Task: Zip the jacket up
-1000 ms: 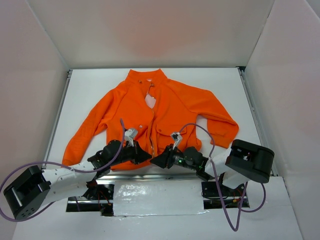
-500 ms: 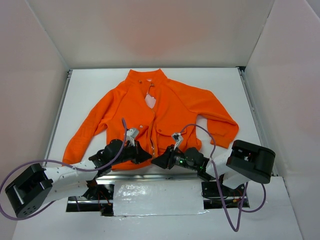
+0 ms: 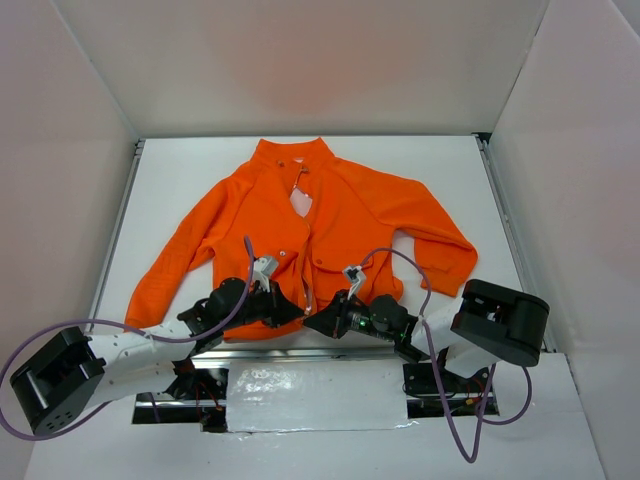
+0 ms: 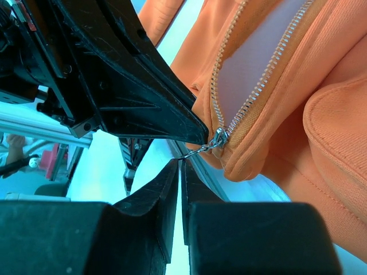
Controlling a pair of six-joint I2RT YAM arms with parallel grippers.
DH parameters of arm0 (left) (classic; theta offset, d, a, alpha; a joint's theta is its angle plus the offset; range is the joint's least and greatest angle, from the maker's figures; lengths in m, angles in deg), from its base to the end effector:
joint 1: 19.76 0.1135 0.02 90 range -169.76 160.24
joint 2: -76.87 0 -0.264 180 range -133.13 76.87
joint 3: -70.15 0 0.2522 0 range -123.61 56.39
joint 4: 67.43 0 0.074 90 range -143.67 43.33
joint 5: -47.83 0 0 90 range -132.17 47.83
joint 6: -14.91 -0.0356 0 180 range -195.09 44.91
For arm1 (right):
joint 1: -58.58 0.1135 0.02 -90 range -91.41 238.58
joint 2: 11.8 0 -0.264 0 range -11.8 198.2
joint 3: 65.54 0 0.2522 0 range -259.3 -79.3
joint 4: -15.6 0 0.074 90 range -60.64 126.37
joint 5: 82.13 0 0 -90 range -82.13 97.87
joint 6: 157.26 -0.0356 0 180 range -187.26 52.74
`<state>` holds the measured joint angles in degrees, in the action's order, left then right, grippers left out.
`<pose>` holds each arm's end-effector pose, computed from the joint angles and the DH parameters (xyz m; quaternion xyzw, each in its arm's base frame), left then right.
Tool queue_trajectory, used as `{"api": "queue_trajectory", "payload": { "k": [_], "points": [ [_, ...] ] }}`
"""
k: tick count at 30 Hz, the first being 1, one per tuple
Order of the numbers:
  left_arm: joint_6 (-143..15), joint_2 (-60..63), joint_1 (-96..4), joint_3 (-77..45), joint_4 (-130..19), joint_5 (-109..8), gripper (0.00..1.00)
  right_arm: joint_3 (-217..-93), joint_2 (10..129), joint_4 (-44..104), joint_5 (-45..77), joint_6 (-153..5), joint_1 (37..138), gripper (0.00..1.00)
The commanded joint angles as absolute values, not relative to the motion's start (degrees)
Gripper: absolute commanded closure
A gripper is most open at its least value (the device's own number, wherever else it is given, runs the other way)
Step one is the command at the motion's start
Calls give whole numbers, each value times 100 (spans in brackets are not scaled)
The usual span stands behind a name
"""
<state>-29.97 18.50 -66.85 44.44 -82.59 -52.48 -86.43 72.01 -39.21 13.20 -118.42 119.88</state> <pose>0.1300 -0.1493 0.1694 0.0669 0.8022 -0.4746 0.3561 0.1002 0.1899 0.1360 -0.0970 0.7489 0.5637 0.3347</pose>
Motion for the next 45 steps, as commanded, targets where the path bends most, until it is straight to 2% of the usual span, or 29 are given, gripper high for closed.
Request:
{"api": "queue_trajectory", "payload": {
  "k": [1, 4, 6, 8, 12, 13, 14, 15, 28, 31, 35, 36, 37, 45],
  "points": [
    [-3106, 1877, -6722, 4215, -8451, -5307, 100, -8729, 7231, -4104, 1209, -11824, 11985, 88],
    [-3088, 1895, -6722, 4241, -8460, -5298, 100, -8765, 7336, -4068, 1157, -11833, 11985, 81],
    [-3088, 1877, -6722, 4259, -8460, -5316, 100, -8791, 7398, -4068, 1139, -11885, 11993, 68],
    [-3088, 1842, -6722, 4250, -8478, -5316, 100, -8800, 7459, -4103, 1165, -11894, 11993, 63],
    [-3088, 1807, -6722, 4233, -8495, -5325, 100, -8809, 7477, -4077, 1174, -11903, 11993, 59],
    [-3088, 1798, -6722, 4233, -8495, -5333, 100, -8809, 7460, -4077, 1174, -11894, 11993, 60],
    [-3088, 1789, -6722, 4233, -8504, -5333, 100, -8809, 7460, -4077, 1165, -11894, 11993, 66],
    [-3097, 1781, -6722, 4215, -8513, -5333, 100, -8826, 7460, -4060, 1165, -11894, 11985, 69],
    [-3044, 1780, -6722, 4303, -8645, -5368, 100, -8914, 7653, -4086, 1069, -11921, 11976, 73],
    [-3027, 1816, -6722, 4320, -8654, -5368, 100, -8905, 7723, -4147, 1042, -11947, 11984, 76],
    [-3036, 1825, -6722, 4312, -8654, -5368, 100, -8870, 7732, -4235, 1051, -12008, 11976, 89],
    [-3027, 1833, -6722, 4312, -8645, -5368, 100, -8870, 7706, -4209, 1034, -12052, 11984, 98],
    [-3035, 1825, -6722, 4312, -8654, -5368, 100, -8853, 7662, -4139, 1016, -12070, 11984, 100],
    [-3044, 1763, -6722, 4470, -8908, -5465, 100, -9019, 7187, -3305, 1085, -12736, 11888, 100]
  ]
}}
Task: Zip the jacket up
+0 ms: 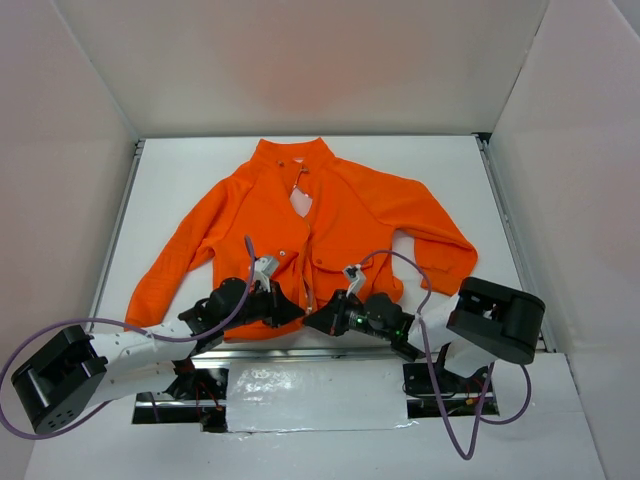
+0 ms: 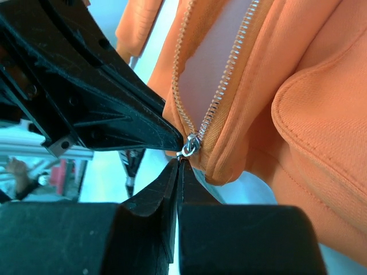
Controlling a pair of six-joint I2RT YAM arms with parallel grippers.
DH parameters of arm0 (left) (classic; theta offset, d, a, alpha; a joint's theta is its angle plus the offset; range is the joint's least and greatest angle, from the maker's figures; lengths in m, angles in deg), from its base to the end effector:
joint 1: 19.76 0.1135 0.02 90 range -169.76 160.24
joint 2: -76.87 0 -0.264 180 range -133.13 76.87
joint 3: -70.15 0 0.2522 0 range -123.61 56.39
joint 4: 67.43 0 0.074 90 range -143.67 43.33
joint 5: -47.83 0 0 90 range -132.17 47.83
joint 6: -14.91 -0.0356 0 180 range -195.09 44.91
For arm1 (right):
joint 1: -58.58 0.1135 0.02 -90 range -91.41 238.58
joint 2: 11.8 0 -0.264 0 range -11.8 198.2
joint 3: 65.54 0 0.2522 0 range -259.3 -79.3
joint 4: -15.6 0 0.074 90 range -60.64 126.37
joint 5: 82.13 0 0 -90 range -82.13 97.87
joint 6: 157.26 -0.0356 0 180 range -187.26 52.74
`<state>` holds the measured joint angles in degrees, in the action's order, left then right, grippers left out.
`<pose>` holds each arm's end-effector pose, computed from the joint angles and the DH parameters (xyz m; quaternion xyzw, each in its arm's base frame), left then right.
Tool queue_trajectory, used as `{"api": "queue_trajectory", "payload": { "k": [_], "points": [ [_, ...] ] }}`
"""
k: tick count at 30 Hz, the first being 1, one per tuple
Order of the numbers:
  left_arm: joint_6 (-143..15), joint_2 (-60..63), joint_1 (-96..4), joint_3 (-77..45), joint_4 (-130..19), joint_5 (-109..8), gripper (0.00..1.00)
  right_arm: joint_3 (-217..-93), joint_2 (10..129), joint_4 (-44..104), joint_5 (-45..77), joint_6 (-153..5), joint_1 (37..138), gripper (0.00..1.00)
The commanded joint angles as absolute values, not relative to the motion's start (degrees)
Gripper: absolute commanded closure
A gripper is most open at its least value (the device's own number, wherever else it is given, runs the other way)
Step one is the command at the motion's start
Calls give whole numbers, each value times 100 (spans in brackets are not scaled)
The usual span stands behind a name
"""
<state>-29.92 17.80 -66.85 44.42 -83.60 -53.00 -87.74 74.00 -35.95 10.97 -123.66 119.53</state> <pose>0.1307 -0.1504 0.1692 0.0694 0.8001 -0.4787 0.3548 0.1051 0.1932 0.1280 -0.0478 0.7758 0.5480 0.3089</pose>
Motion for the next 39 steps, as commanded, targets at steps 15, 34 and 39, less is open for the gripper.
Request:
{"api": "queue_trajectory", "payload": {
  "k": [15, 34, 39],
  "points": [
    [-3361, 1772, -6731, 4698, -9049, -5430, 100, -9081, 7398, -3601, 2246, -15039, 11141, 100],
    [-3343, 1578, -6784, 4751, -9119, -5342, 100, -9151, 7969, -3725, 2703, -17405, 10596, 100],
    [-3334, 1578, -6801, 4742, -9163, -5439, 100, -9169, 8662, -4741, 2756, -17800, 10543, 100]
  ]
}}
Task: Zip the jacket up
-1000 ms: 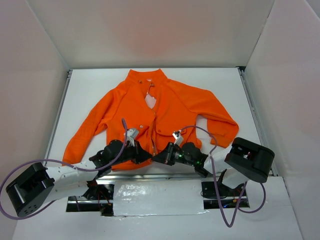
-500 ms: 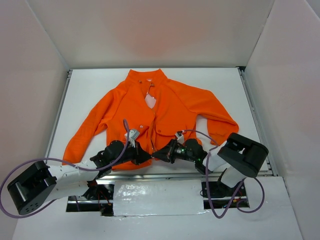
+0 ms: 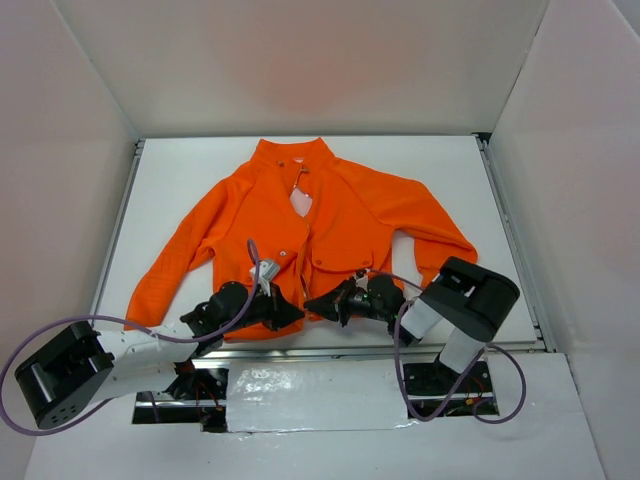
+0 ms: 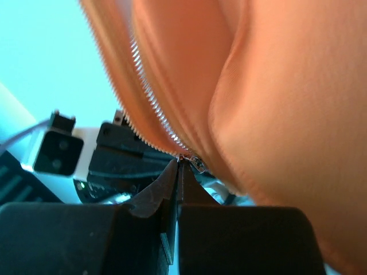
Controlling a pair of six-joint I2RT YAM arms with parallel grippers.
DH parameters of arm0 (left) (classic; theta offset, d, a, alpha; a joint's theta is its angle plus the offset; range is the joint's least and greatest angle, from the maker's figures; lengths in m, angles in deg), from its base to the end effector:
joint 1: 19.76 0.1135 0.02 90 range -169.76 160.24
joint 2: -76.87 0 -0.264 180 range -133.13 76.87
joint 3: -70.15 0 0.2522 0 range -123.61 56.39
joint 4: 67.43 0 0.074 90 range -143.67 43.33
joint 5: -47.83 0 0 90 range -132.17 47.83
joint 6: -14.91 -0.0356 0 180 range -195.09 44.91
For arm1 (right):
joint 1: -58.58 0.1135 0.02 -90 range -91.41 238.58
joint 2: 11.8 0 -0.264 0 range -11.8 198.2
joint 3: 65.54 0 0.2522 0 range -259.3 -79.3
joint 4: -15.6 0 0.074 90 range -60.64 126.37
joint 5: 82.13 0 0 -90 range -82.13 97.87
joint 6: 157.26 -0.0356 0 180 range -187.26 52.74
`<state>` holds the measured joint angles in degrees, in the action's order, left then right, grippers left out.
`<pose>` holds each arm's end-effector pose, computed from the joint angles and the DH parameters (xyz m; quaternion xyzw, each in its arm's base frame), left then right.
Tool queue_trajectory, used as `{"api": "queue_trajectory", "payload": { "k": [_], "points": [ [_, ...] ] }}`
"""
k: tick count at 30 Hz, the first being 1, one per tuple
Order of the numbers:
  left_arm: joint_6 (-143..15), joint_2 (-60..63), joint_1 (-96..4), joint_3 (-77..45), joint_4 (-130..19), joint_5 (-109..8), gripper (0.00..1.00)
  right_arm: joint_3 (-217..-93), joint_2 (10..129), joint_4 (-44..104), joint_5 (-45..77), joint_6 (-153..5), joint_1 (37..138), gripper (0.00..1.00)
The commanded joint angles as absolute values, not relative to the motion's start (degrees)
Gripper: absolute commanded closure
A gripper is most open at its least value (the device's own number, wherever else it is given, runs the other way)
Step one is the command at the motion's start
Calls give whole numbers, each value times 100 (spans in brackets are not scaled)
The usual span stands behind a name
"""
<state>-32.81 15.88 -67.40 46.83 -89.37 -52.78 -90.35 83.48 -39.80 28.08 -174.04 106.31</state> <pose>0.1276 -0.1496 0.1607 0.0929 0.7903 -0.4769 0.3733 0.1472 0.1802 0.1108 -0.2922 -0.7325 -0.6148 0.0037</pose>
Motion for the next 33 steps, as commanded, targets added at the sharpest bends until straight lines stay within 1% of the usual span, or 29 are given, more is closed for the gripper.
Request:
{"api": "queue_trajectory", "payload": {
  "k": [1, 4, 7, 10, 11, 14, 15, 19, 25, 28, 29, 33],
  "points": [
    [-3317, 1570, -6810, 4742, -9189, -5447, 100, -9212, 8768, -4876, 2765, -17896, 10491, 100],
    [-3291, 1570, -6863, 4733, -9164, -5404, 100, -9440, 9067, -5167, 2931, -18020, 10245, 100],
    [-3308, 1631, -6915, 4734, -9076, -5298, 100, -9721, 9007, -5080, 3011, -18046, 10060, 100],
    [-3282, 1719, -6942, 4786, -8988, -5219, 100, -10038, 8577, -4282, 3037, -17881, 9963, 100],
    [-3282, 1728, -6959, 4830, -9005, -5202, 100, -10143, 8323, -3653, 3020, -17793, 9946, 100],
    [-3255, 1719, -6977, 4891, -9084, -5184, 100, -10469, 8023, -2649, 2880, -17467, 9910, 100],
    [-3247, 1693, -6977, 4900, -9102, -5201, 100, -10583, 7996, -2531, 2836, -17362, 9893, 100],
    [-3211, 1675, -7003, 4936, -9181, -5201, 100, -10733, 8171, -2425, 2827, -17291, 9770, 100],
    [-3203, 1710, -7047, 4935, -9172, -5166, 100, -11330, 8768, -1880, 2844, -16896, 9085, 100],
    [-3194, 1763, -7065, 4953, -9155, -5140, 100, -12015, 9014, -1188, 2949, -16518, 8803, 100],
    [-3202, 1763, -7074, 4962, -9146, -5131, 100, -12426, 9076, -707, 2958, -16395, 8742, 100],
    [-3194, 1807, -7109, 4979, -9102, -5096, 100, -13394, 9585, 114, 2941, -15868, 8496, 100]
  ]
}}
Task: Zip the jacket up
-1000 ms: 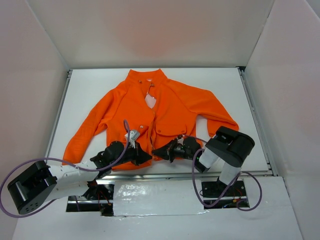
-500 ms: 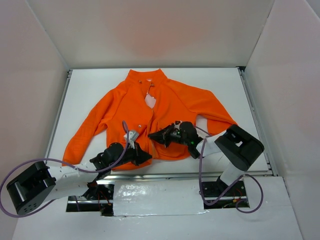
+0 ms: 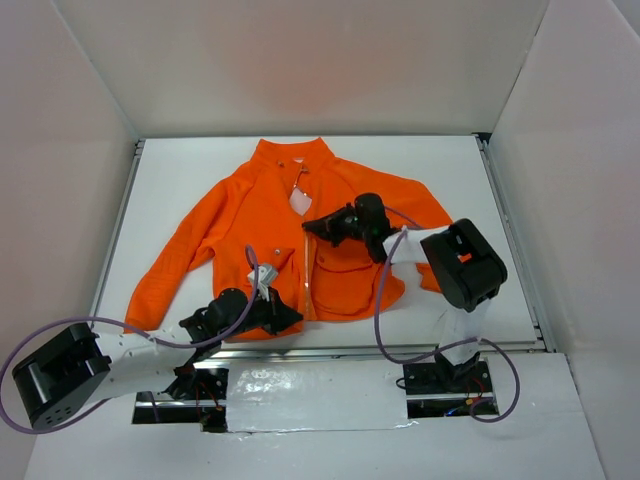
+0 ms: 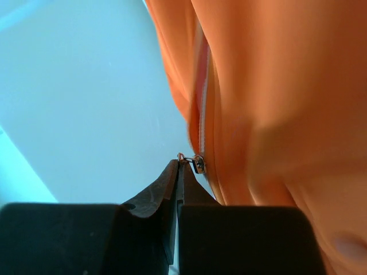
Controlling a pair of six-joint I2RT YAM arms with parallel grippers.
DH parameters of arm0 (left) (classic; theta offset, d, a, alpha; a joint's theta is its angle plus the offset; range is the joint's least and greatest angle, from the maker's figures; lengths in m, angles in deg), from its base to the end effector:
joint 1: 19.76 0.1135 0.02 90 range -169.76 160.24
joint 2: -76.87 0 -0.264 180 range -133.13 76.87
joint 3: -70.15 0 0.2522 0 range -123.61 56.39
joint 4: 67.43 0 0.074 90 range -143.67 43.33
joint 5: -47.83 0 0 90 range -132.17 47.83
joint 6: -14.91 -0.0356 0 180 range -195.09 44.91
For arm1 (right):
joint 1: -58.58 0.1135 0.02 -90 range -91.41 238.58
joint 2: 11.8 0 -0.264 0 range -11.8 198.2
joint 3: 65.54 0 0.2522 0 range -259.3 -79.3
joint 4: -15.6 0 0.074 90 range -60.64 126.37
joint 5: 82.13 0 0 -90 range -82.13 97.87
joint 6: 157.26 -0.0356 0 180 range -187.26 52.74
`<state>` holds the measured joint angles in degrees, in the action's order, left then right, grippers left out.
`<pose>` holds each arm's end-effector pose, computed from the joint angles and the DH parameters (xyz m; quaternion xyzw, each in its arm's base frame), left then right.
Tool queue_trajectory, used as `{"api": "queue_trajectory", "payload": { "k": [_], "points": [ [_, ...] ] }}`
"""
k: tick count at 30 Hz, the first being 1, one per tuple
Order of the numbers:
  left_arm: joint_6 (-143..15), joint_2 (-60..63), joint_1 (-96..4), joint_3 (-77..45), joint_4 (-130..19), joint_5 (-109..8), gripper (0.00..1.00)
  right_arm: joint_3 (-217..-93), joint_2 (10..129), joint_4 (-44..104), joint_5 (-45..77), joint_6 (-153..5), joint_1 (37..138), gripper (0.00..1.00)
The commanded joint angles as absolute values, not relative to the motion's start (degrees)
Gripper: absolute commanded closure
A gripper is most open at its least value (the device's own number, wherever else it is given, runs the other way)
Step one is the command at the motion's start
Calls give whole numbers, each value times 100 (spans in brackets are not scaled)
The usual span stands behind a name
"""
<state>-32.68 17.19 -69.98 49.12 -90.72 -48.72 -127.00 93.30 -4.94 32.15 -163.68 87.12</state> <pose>0.1179 -0.1480 0.1549 0.0886 0.7898 -0.4691 0.3852 0.3173 0.1893 0.1526 0.3593 0.7415 0.5590 0.0934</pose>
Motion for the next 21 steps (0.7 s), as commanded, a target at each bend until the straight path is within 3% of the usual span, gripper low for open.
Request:
{"api": "queue_trajectory", "payload": {
  "k": [1, 21],
  "points": [
    [-3194, 1807, -7118, 4971, -9111, -5096, 100, -13779, 9682, 402, 2941, -15710, 8460, 100],
    [-2974, 1737, -7557, 4830, -8829, -4859, 100, -18914, 12793, 2777, 3055, -14663, 8029, 100]
  ]
}}
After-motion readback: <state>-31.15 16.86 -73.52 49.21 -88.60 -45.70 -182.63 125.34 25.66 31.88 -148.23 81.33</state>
